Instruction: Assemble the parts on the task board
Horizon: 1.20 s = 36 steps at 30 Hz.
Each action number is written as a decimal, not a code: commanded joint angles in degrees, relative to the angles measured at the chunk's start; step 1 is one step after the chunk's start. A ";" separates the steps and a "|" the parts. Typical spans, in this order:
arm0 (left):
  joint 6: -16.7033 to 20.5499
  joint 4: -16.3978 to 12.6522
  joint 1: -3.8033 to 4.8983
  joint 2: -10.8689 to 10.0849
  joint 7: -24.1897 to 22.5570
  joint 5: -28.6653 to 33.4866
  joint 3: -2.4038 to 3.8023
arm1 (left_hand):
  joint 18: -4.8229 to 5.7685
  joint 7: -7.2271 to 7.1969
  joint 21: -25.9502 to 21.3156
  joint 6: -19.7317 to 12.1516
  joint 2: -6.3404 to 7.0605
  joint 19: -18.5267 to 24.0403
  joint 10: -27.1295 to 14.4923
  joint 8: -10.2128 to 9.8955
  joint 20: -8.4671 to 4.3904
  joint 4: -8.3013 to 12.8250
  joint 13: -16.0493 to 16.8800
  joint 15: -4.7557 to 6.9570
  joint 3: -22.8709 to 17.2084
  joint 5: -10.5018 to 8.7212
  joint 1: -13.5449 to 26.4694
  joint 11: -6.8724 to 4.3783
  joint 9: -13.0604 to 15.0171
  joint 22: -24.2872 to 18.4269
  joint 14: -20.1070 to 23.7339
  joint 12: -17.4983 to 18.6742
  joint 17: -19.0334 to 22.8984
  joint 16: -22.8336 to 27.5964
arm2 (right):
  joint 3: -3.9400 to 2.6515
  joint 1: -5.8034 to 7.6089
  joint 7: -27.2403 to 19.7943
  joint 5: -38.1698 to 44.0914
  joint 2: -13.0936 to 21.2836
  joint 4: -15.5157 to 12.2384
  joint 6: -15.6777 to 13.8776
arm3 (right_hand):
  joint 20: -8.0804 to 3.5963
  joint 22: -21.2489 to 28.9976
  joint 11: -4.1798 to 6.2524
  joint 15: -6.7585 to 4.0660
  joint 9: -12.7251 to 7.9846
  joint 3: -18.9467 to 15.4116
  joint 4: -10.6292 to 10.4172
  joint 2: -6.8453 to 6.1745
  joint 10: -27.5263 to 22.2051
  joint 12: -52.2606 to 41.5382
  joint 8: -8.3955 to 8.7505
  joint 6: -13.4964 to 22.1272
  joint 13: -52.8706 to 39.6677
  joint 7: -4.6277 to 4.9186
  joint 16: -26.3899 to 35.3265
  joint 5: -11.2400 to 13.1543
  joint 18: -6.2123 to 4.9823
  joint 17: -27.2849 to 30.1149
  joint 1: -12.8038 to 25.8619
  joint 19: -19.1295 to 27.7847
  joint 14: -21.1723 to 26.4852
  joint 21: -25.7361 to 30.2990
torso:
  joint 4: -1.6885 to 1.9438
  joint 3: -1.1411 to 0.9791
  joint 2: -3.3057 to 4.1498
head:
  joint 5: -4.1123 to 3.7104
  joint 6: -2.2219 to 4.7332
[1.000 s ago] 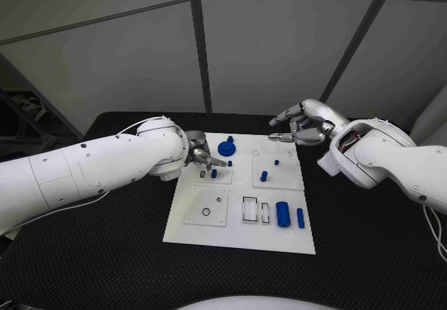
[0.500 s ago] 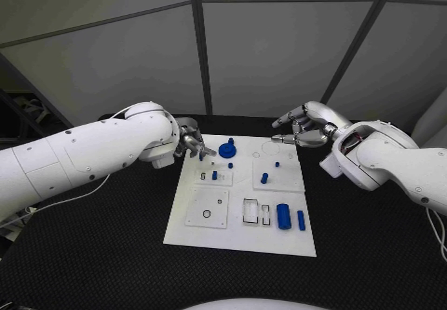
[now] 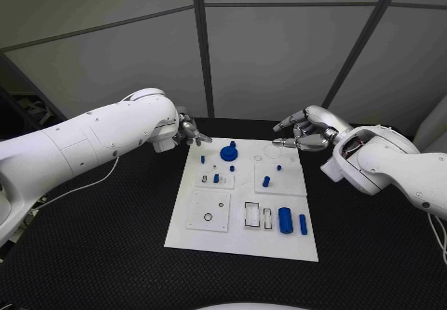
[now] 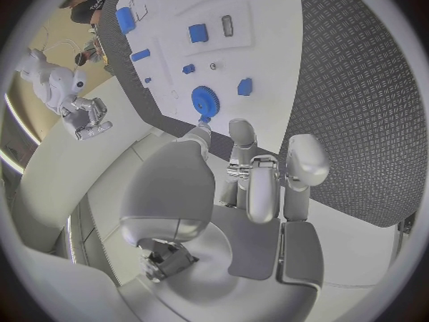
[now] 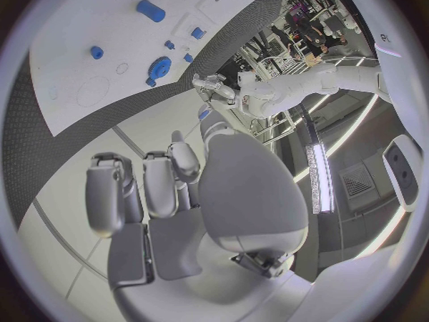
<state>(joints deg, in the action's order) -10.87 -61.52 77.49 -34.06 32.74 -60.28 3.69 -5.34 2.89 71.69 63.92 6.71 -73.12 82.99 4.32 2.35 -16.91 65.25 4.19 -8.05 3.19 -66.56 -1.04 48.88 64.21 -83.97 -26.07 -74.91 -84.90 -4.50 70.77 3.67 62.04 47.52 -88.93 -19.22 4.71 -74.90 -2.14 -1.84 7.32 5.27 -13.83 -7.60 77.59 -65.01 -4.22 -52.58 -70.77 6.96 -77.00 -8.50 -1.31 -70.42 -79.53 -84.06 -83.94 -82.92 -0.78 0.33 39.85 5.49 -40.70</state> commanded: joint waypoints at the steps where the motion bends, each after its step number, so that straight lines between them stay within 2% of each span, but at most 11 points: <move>1: -3.78 2.16 0.17 1.12 -1.25 -1.28 -0.24 | -0.74 0.02 0.18 0.39 -0.04 -0.31 0.54 0.23 -0.12 0.11 0.05 0.23 0.50 -0.37 0.74 -0.07 0.16 0.06 -4.51 -0.23 -9.05 -0.30 | -0.04 0.12 -0.36 0.01 -0.10 -0.05 -0.29 | -0.45 -6.86 -0.07 -0.28 -0.06 0.03 -0.39 -0.11 0.15 -0.06 0.37 -0.32 0.02 0.13 0.36 -0.08 -0.94 -0.05 0.44 -0.67 -1.71 0.17 | -0.02 -0.03 0.04 | 0.06 -0.17; 12: -6.11 7.13 0.15 4.24 -1.62 -3.45 -1.62 | -0.70 -0.04 0.21 0.38 0.33 -0.40 0.61 0.12 -0.27 0.06 0.21 0.33 1.11 -0.43 1.65 -0.14 0.24 0.19 -4.55 -0.61 -9.23 -0.45 | -0.04 0.12 -0.32 0.01 -0.24 -0.10 -0.18 | -0.45 -6.86 -0.07 -0.28 -0.06 0.03 -0.39 -0.11 0.15 -0.06 0.37 -0.32 0.02 0.13 0.36 -0.08 -0.94 -0.05 0.44 -0.67 -1.71 0.17 | 0.02 0.02 -0.08 | 0.24 -0.62; 23: -8.24 8.79 -0.13 5.64 -1.76 -4.23 -2.20 | -0.60 -0.06 0.49 0.39 0.29 -0.67 0.73 0.10 -0.30 0.05 0.52 0.35 1.20 -0.42 1.88 -0.16 0.25 0.60 -4.67 -1.38 -9.69 -0.81 | -0.04 0.12 -0.32 0.02 -0.36 -0.16 -0.12 | -0.45 -6.86 -0.07 -0.28 -0.06 0.03 -0.39 -0.11 0.15 -0.06 0.37 -0.32 0.02 0.13 0.36 -0.08 -0.94 -0.05 0.44 -0.67 -1.71 0.17 | 0.02 -0.01 -0.13 | 0.25 -0.77; 36: -11.01 9.17 -0.41 5.93 -1.52 -4.28 -2.60 | -0.57 -0.18 0.56 0.62 -0.42 -0.74 0.88 0.13 -0.38 0.24 0.58 0.42 0.91 -0.42 1.53 -0.24 0.33 0.75 -4.72 -1.48 -9.86 -0.96 | -0.04 0.12 -0.31 0.02 -0.41 -0.17 -0.10 | -0.46 -6.92 -0.06 -0.29 -0.07 0.11 -0.44 -0.05 0.17 -0.12 0.37 -0.35 -0.01 0.12 0.33 -0.28 -0.92 -0.13 0.33 -0.71 -1.73 0.14 | 0.11 0.00 -0.15 | 0.25 -0.98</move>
<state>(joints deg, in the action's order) -19.81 -52.39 77.01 -28.23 31.45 -64.01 1.09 -5.35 2.75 71.92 64.20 6.93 -73.40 83.58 4.31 2.06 -16.82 65.81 4.19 -7.20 3.00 -64.99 -1.23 49.17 64.91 -83.96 -27.41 -74.91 -85.56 -4.50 70.77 3.69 62.04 47.15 -89.00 -19.20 4.71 -74.90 -2.14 -1.84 7.33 5.43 -13.98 -7.60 77.59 -65.01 -4.22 -52.58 -70.79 6.96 -77.02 -8.50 -1.31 -70.50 -79.53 -84.06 -83.94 -82.92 -0.68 0.32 39.70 5.69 -41.65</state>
